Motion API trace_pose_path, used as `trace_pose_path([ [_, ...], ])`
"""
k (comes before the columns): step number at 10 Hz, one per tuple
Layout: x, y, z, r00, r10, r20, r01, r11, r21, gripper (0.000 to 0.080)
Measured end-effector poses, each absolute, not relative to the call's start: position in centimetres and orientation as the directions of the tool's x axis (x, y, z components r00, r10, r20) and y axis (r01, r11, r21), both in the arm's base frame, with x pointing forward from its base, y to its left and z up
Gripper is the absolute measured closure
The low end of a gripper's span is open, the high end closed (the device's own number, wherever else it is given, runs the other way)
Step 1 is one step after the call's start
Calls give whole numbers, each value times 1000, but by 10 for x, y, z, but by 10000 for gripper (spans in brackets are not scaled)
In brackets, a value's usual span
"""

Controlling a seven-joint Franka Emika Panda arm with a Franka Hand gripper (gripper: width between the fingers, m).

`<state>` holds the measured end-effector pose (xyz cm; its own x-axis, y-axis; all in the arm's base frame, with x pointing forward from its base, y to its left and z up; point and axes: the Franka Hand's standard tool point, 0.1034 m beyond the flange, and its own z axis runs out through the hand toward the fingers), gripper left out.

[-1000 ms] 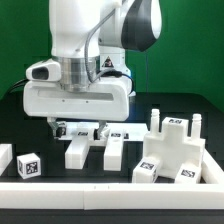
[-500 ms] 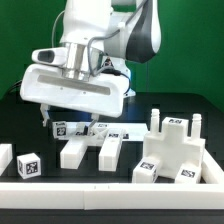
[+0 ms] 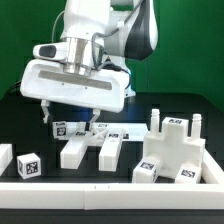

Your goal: Assemble chair

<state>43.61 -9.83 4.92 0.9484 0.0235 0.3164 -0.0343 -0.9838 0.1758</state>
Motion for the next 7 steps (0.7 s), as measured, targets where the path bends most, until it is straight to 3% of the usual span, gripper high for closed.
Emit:
trace_pose_path([
  [4, 428, -98, 58, 949, 8, 314, -32, -992, 123, 151],
  [7, 427, -98, 58, 949, 1, 314, -38, -992, 117, 151],
])
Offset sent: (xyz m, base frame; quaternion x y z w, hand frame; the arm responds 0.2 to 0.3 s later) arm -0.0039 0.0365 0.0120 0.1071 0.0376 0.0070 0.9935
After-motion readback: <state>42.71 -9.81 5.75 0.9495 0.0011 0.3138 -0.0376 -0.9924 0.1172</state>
